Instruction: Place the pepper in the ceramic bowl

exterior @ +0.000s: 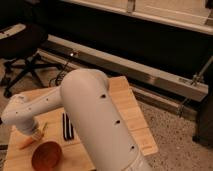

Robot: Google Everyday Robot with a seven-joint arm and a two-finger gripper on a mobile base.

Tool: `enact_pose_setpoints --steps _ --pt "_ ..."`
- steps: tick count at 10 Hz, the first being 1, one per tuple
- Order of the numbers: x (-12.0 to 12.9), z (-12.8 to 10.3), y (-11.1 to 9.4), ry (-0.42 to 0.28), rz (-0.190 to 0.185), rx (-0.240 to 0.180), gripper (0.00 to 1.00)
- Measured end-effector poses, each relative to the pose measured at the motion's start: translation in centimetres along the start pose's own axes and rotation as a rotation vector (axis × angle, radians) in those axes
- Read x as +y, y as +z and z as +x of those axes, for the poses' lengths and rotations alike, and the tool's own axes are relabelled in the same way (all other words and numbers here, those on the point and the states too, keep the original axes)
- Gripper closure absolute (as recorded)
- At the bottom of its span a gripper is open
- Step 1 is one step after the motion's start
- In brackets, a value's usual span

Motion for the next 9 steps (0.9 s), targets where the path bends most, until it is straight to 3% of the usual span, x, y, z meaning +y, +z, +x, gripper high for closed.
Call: enact_pose_setpoints --steps 5,8,9 --pt "1.2 2.3 -0.5 0.039 -0.010 0.013 1.00" --pt "2.7 3.0 -2.4 0.056 0.002 -0.011 1.00" --pt "3.6 3.1 -3.8 0.060 0.017 -0.030 1.00"
